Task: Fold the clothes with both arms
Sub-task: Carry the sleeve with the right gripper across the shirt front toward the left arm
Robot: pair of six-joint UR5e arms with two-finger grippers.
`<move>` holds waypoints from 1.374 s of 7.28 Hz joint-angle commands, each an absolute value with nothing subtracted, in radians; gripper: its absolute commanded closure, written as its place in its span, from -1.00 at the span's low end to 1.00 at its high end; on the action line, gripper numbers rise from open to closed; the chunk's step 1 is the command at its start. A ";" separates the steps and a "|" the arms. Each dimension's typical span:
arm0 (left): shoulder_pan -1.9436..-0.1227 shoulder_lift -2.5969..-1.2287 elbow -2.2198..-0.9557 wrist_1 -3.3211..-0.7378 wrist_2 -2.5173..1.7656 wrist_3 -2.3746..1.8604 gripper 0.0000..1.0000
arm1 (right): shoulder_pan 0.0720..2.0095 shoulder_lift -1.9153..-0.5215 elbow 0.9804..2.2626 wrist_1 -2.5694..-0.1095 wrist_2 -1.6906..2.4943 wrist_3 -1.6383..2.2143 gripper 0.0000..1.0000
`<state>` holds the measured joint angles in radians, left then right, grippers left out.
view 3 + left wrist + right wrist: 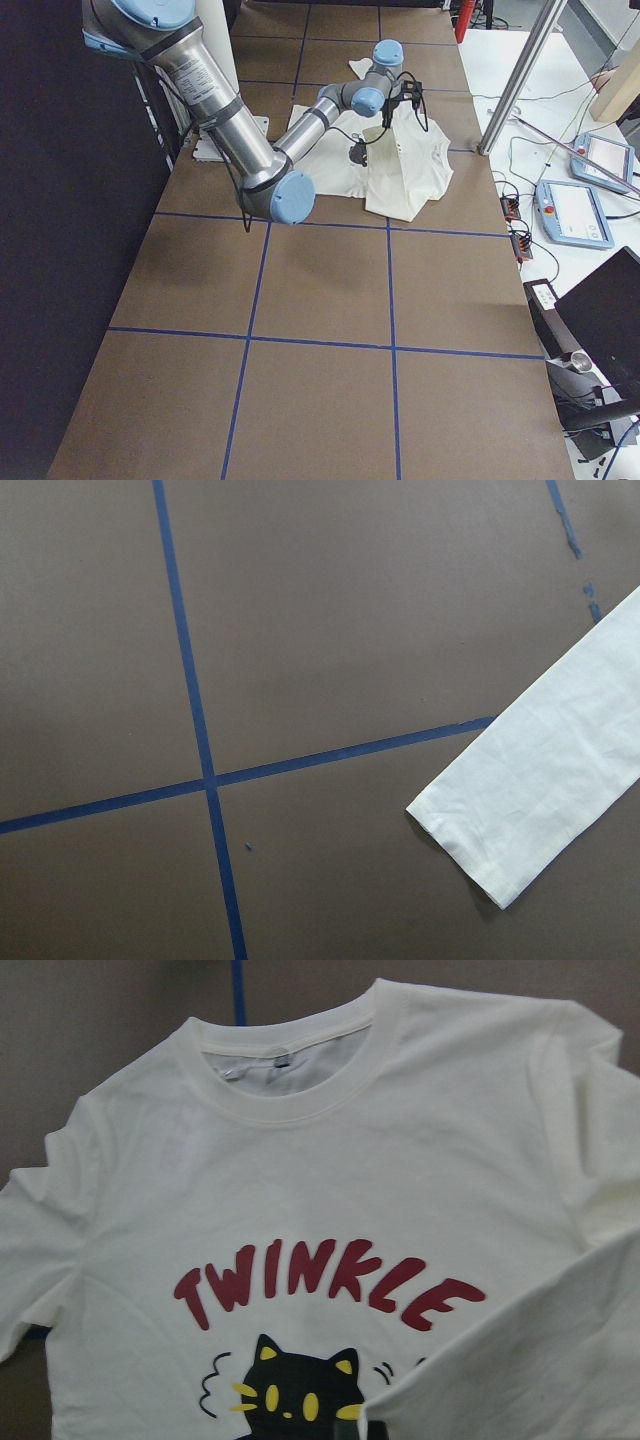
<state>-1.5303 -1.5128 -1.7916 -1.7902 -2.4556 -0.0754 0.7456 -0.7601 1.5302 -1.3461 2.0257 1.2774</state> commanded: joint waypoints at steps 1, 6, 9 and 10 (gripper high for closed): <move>-1.526 -1.513 -1.789 -1.801 -2.457 -0.077 -1.00 | 0.565 -0.463 1.229 -1.262 1.818 1.342 1.00; -1.429 -1.520 -1.786 -1.804 -2.459 -0.078 -1.00 | 0.446 -0.281 0.870 -1.039 1.611 1.345 -0.92; -1.294 -1.526 -1.716 -1.995 -2.431 -0.303 -1.00 | 0.517 -0.442 1.091 -1.043 1.667 1.404 -0.97; -1.258 -1.579 -1.618 -2.061 -2.430 -0.439 -1.00 | 0.584 -0.601 1.264 -1.055 1.772 1.404 -0.97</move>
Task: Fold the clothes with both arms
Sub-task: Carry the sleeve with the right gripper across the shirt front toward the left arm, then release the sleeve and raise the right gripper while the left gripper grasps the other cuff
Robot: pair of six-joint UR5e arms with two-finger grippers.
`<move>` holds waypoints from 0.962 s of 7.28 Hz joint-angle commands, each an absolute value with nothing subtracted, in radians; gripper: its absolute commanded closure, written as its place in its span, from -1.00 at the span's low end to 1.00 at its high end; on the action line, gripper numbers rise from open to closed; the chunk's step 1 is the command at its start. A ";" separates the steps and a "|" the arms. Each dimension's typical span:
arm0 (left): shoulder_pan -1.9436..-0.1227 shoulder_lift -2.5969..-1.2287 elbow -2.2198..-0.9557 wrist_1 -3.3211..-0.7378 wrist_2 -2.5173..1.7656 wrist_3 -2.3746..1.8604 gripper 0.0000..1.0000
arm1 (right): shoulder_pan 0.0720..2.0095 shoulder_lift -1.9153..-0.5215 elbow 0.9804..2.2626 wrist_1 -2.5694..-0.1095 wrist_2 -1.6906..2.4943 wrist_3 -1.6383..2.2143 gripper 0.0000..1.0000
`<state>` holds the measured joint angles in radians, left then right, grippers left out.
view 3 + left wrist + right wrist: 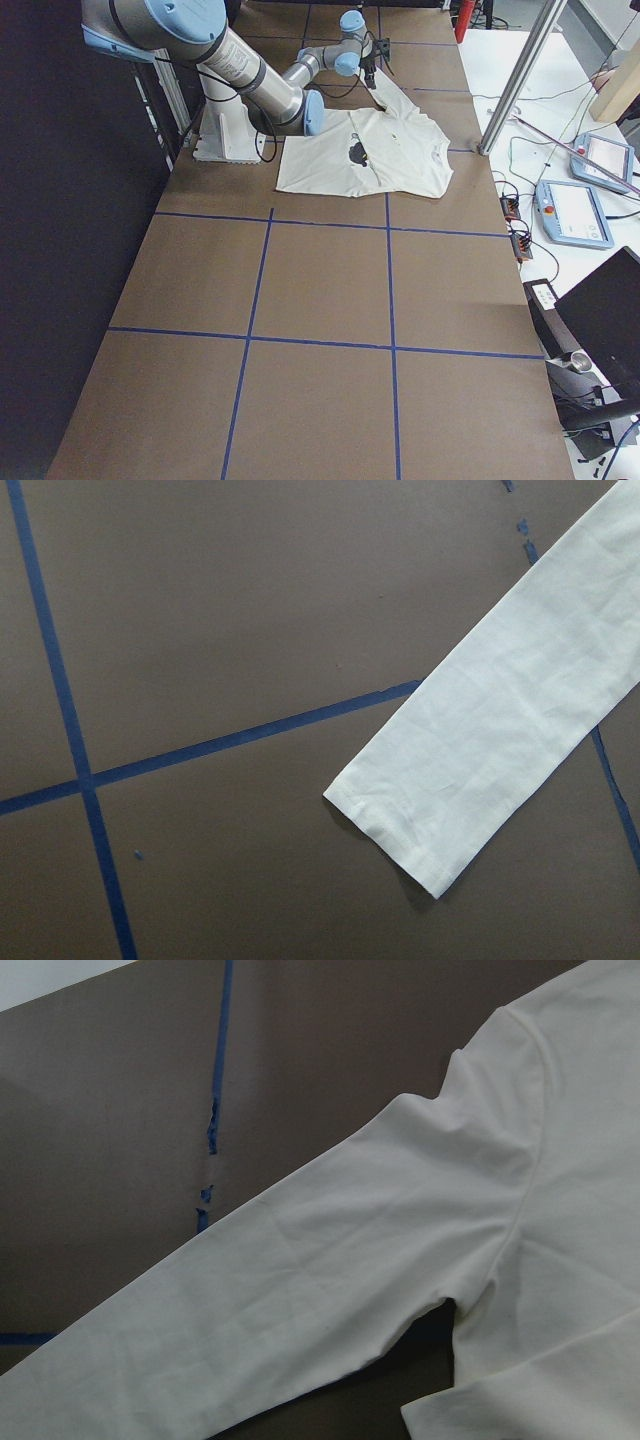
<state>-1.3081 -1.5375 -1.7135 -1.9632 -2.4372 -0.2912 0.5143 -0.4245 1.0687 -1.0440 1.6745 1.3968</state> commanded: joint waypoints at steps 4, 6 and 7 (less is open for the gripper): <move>-1.098 -1.747 -1.358 -2.069 -2.364 -0.603 -0.78 | 0.937 -1.010 1.595 -1.152 2.236 1.311 -0.90; -1.078 -1.750 -1.347 -2.069 -2.305 -0.594 -0.67 | 0.957 -1.038 1.598 -1.150 2.257 1.276 -0.90; -1.065 -1.750 -1.345 -2.071 -2.278 -0.592 -0.41 | 0.959 -1.040 1.600 -1.150 2.258 1.276 -0.90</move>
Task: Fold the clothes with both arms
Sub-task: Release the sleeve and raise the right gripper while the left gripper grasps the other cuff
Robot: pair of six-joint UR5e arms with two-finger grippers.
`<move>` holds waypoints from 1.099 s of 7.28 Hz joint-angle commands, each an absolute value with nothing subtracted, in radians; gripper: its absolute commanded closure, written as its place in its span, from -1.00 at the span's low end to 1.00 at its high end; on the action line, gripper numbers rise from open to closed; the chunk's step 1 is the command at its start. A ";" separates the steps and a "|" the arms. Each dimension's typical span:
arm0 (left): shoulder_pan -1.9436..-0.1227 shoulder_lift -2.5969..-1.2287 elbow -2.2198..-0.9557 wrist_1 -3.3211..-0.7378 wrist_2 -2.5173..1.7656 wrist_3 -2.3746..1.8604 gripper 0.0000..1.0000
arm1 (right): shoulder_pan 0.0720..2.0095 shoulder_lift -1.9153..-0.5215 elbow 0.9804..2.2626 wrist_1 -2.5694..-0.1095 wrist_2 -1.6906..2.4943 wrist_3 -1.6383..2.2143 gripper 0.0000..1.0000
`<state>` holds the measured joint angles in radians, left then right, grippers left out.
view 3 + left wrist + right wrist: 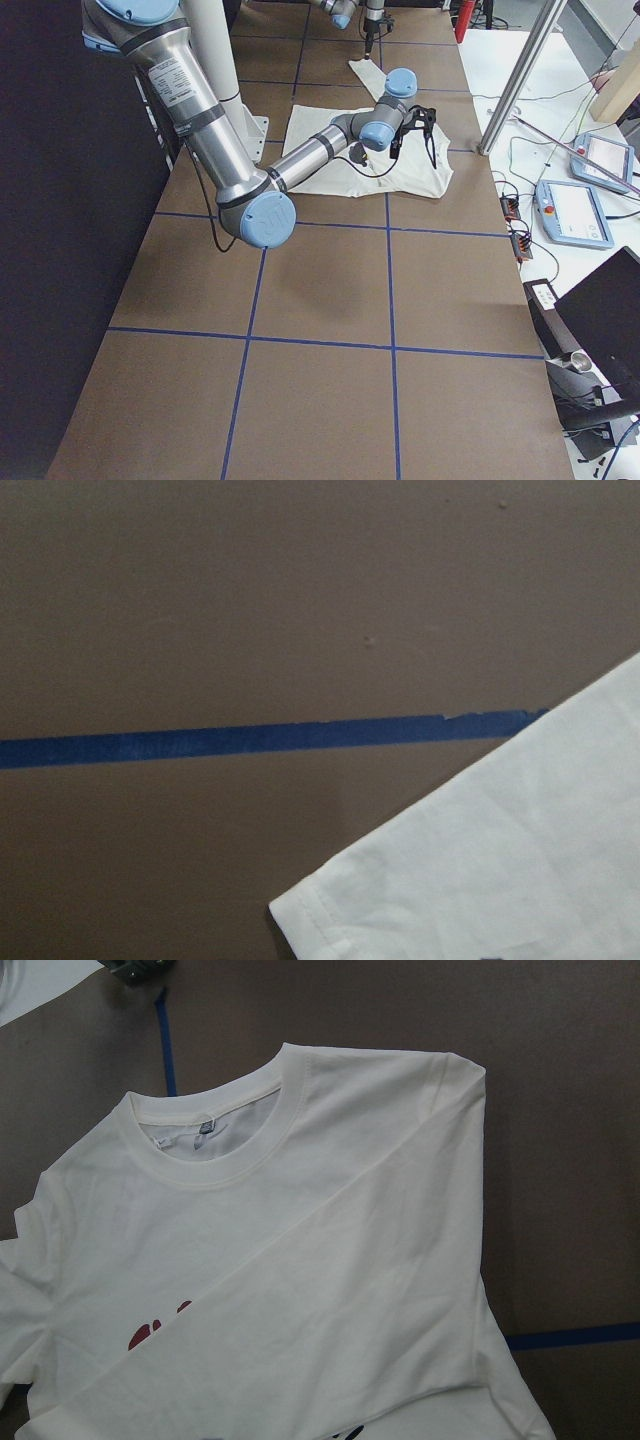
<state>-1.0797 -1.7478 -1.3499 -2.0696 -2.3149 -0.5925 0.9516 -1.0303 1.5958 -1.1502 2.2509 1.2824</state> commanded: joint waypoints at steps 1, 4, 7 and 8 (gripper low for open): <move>-1.065 -1.750 -1.350 -2.069 -2.278 -0.594 0.24 | 0.959 -1.040 1.601 -1.150 2.258 1.276 -0.91; -1.065 -1.750 -1.348 -2.066 -2.272 -0.597 0.19 | 0.959 -1.049 1.608 -1.150 2.260 1.276 -0.91; -1.065 -1.750 -1.350 -2.068 -2.272 -0.598 0.02 | 0.960 -1.051 1.614 -1.149 2.263 1.276 -0.91; -1.063 -1.750 -1.350 -2.066 -2.272 -0.600 0.04 | 0.960 -1.057 1.614 -1.149 2.263 1.276 -0.91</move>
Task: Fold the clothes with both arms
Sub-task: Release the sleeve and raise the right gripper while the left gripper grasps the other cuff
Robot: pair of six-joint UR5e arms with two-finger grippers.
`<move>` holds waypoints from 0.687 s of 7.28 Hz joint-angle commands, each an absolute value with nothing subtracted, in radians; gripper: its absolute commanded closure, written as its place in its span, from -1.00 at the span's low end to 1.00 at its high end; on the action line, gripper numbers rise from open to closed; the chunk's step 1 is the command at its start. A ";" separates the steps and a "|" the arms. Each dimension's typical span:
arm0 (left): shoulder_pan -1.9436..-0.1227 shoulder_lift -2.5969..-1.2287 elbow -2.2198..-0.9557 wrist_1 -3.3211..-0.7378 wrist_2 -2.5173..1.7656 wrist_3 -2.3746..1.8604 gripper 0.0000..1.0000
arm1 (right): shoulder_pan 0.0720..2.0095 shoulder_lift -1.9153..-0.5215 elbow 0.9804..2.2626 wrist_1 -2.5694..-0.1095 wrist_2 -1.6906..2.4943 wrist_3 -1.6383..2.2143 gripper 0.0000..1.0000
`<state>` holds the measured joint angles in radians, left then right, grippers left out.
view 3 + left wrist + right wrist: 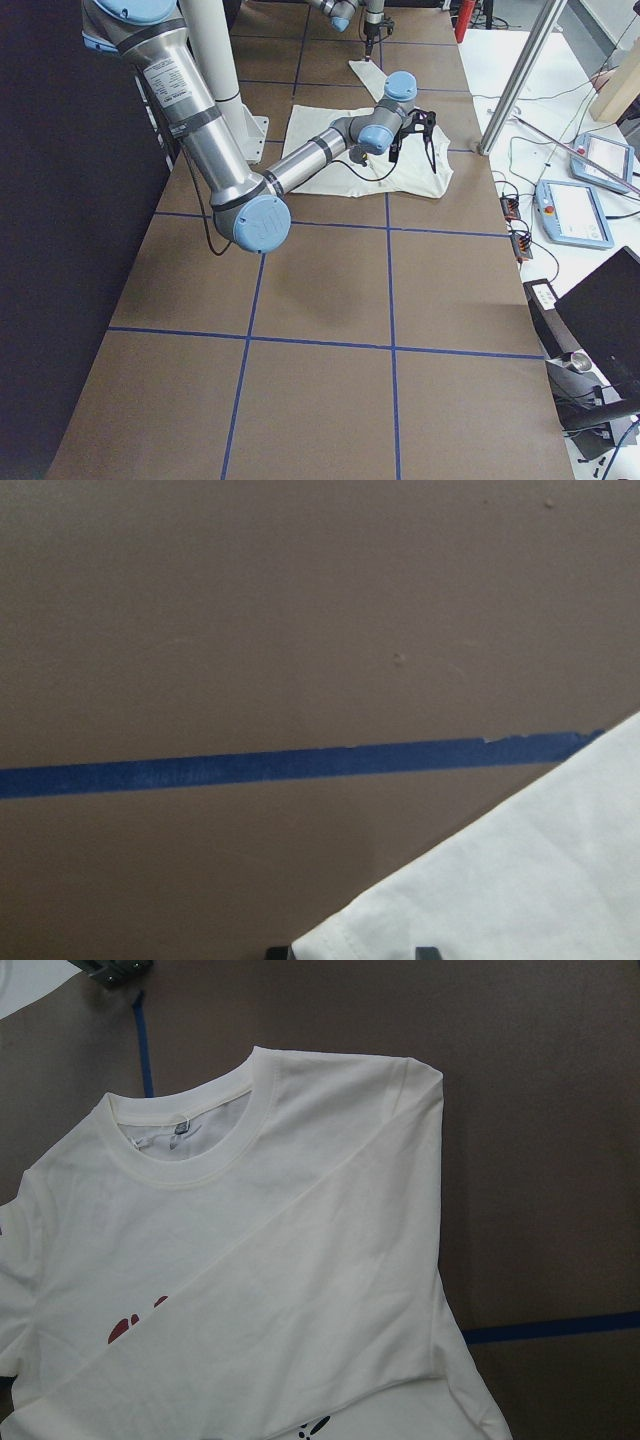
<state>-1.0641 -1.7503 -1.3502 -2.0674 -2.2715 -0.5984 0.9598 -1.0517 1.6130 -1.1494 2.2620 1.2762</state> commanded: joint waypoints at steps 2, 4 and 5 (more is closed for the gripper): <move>-1.060 -1.750 -1.347 -2.065 -2.272 -0.601 0.06 | 0.960 -1.058 1.614 -1.150 2.263 1.276 -0.91; -1.054 -1.750 -1.345 -2.063 -2.272 -0.604 0.06 | 0.960 -1.058 1.615 -1.149 2.264 1.276 -0.91; -1.052 -1.750 -1.344 -2.063 -2.272 -0.603 0.12 | 0.960 -1.058 1.614 -1.149 2.264 1.276 -0.91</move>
<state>-1.0549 -1.7503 -1.3452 -2.0638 -2.2718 -0.6029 0.9603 -1.0583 1.6145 -1.1495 2.2636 1.2762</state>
